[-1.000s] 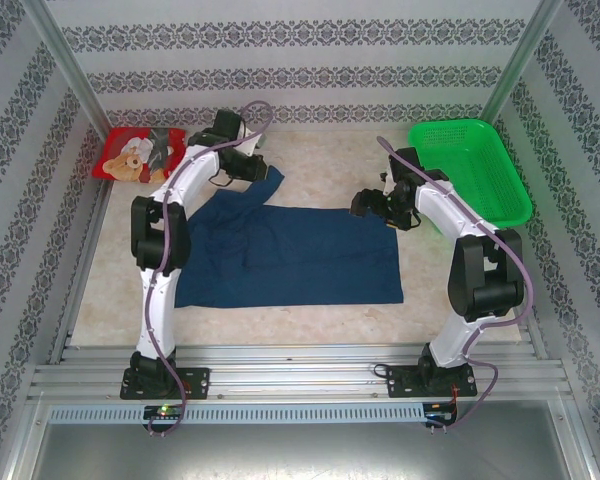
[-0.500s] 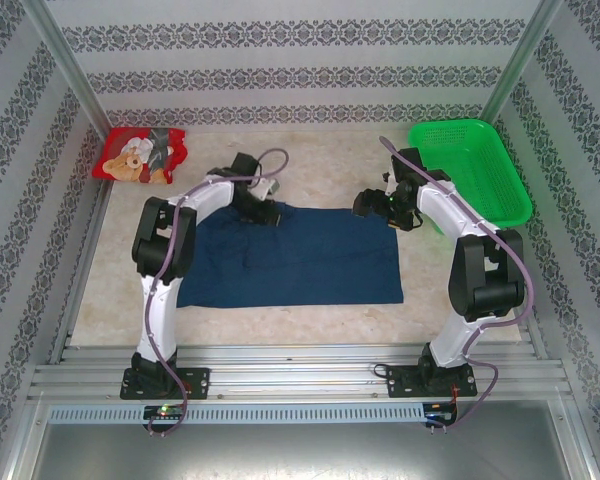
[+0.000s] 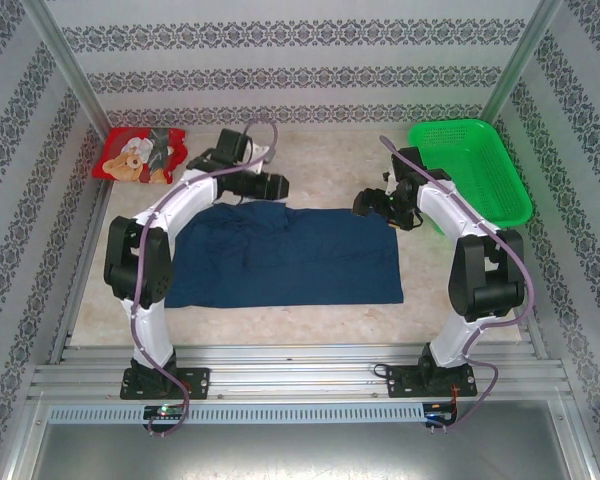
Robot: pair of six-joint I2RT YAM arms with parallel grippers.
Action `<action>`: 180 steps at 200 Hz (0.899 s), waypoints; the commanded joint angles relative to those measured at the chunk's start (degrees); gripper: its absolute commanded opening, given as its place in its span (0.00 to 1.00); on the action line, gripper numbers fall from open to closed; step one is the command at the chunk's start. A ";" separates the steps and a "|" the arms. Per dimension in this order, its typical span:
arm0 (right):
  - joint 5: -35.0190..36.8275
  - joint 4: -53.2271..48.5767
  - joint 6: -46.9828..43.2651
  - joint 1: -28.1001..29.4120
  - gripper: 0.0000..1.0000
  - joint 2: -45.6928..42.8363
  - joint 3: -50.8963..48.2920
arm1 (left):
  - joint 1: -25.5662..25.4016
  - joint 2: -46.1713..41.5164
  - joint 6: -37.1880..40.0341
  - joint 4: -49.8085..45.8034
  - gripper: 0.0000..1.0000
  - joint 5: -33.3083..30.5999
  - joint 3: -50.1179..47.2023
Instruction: Fold and stack the t-shirts
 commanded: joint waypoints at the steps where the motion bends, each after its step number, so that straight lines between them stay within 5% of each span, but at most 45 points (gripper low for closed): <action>1: -0.02 0.19 -0.29 -0.89 0.97 -2.65 -0.22 | 1.72 5.89 10.18 -9.85 0.70 0.13 9.48; 31: -1.13 0.89 -0.95 -0.89 0.97 -3.41 -1.27 | 1.78 15.44 22.64 -20.65 0.67 1.18 20.63; 75: -1.94 -0.20 -1.84 -0.83 0.97 -3.24 -1.47 | 1.42 21.75 30.42 -24.12 0.63 2.67 25.59; 180: -2.65 -1.92 -3.54 -0.98 0.98 -3.56 -2.11 | -0.61 26.72 31.20 -21.54 0.64 -0.82 27.30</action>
